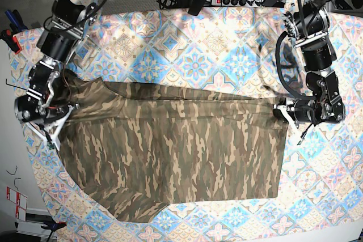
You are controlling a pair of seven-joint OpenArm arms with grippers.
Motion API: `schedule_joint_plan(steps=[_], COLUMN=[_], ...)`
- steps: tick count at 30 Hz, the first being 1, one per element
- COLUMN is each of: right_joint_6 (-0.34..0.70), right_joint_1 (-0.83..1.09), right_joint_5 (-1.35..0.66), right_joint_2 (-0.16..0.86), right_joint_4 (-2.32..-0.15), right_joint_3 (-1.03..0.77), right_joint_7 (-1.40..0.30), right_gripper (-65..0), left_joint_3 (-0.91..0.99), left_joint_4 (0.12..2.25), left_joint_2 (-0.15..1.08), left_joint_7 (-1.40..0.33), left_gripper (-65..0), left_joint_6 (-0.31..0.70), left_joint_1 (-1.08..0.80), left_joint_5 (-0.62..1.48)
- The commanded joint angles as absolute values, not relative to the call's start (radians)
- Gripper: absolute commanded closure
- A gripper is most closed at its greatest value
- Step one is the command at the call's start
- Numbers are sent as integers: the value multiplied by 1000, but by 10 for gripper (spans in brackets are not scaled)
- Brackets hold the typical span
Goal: Fold the T-shirt properly
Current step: 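Lay the shoulder edge down across the shirt body with both grippers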
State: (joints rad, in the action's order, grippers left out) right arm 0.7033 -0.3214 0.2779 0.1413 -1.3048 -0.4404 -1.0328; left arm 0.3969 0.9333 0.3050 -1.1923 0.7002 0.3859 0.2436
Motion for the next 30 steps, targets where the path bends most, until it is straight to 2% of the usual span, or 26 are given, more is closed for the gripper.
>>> schedule_joint_plan(steps=[1, 12, 23, 25, 28, 30], right_joint_6=[698, 698, 698, 685, 591, 588], right_joint_1=[-361, -478, -587, -607, -613, -639], right_joint_5=[274, 275, 275, 274, 274, 274], right_joint_2=[162, 163, 183, 188, 211, 214], right_joint_4=[-1314, -1162, -889, -839, -776, -727], right_joint_3=[-438, -406, -378, -378, -375, -372], right_joint_7=[-1006, -877, -679, -634, -547, -513], right_gripper=[-6, -6, -6, -5, -6, -6], left_joint_3=[404, 404, 403, 403, 401, 400], left_joint_4=[947, 831, 743, 699, 657, 633], left_joint_2=[325, 348, 351, 351, 351, 351], left_joint_7=[-1167, -1056, -908, -877, -808, -768], left_gripper=[-5, -4, -6, -6, -6, -6], left_joint_6=[698, 698, 698, 668, 607, 584], left_joint_1=[427, 519, 552, 570, 578, 582], left_joint_5=[240, 231, 231, 231, 231, 231])
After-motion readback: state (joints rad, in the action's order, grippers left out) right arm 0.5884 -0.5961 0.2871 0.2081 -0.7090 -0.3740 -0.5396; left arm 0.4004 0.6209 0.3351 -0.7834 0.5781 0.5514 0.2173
